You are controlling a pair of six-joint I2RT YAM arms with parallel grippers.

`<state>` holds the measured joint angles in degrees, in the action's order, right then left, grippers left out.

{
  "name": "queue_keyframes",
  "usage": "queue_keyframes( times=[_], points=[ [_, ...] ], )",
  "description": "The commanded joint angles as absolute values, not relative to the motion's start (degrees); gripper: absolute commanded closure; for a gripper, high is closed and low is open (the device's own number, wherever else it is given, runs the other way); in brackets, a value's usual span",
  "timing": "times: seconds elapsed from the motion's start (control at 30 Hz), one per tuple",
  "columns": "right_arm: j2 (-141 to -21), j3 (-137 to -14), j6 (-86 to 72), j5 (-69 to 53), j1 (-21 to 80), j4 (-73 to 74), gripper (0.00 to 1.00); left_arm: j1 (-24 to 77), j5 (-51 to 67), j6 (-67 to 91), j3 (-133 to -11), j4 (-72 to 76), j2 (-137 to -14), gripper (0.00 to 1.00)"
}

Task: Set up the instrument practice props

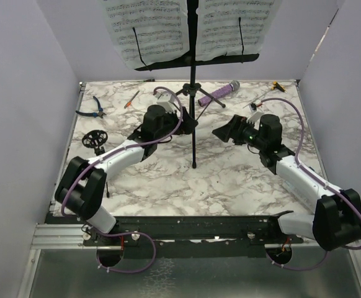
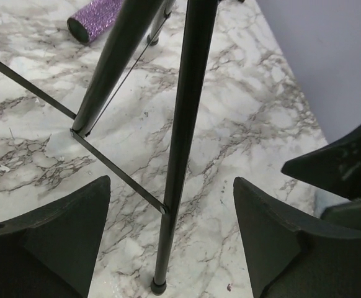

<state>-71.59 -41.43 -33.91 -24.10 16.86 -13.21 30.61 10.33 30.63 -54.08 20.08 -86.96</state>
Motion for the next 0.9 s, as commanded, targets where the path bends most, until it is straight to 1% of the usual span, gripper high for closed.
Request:
queue_keyframes(
  times=[0.0, 0.13, 0.17, 0.2, 0.23, 0.37, 0.5, 0.53, 0.67, 0.8, 0.87],
  points=[
    [-68.58, -40.71, -32.92, -24.94, 16.74, -10.89, 0.13, 34.64, 1.98, 27.66, -59.61, 12.46, -92.79, 0.22],
    [-67.79, -40.84, -31.27, -23.76, 16.65, -8.94, 0.13, 37.49, -5.24, 25.88, -62.03, 12.64, -95.56, 0.29],
    [-67.69, -40.99, -31.07, -23.68, 16.67, -8.52, 0.13, 37.82, -6.38, 25.66, -62.67, 12.96, -96.21, 0.32],
    [-67.6, -40.98, -30.83, -23.72, 16.67, -8.37, 0.13, 38.05, -6.92, 25.63, -63.16, 13.33, -97.02, 0.38],
    [-67.59, -40.98, -30.65, -23.66, 16.69, -8.24, 0.13, 38.13, -7.27, 25.97, -63.72, 13.63, -97.62, 0.42],
    [-67.71, -41.22, -30.0, -23.62, 16.7, -7.48, 0.13, 38.16, -9.52, 27.59, -64.42, 15.68, -99.1, 0.46],
    [-68.19, -41.22, -29.84, -23.8, 16.76, -7.47, 0.13, 38.23, -11.06, 27.31, -64.5, 17.27, -99.7, 0.55],
    [-68.34, -41.28, -29.79, -23.82, 16.71, -7.47, 0.13, 38.23, -11.43, 27.06, -64.59, 17.38, -99.75, 0.59],
    [-69.01, -41.81, -29.56, -23.91, 16.72, -7.38, 0.13, 38.23, -12.73, 25.78, -64.6, 17.52, -99.69, 0.62],
    [-69.67, -42.34, -29.29, -23.99, 16.66, -7.29, 0.13, 38.16, -14.6, 23.83, -64.46, 17.4, -99.43, 0.7],
    [-70.02, -42.52, -29.19, -24.03, 16.63, -7.38, 0.13, 38.23, -15.68, 22.72, -64.44, 17.2, -99.25, 0.76]
  ],
)
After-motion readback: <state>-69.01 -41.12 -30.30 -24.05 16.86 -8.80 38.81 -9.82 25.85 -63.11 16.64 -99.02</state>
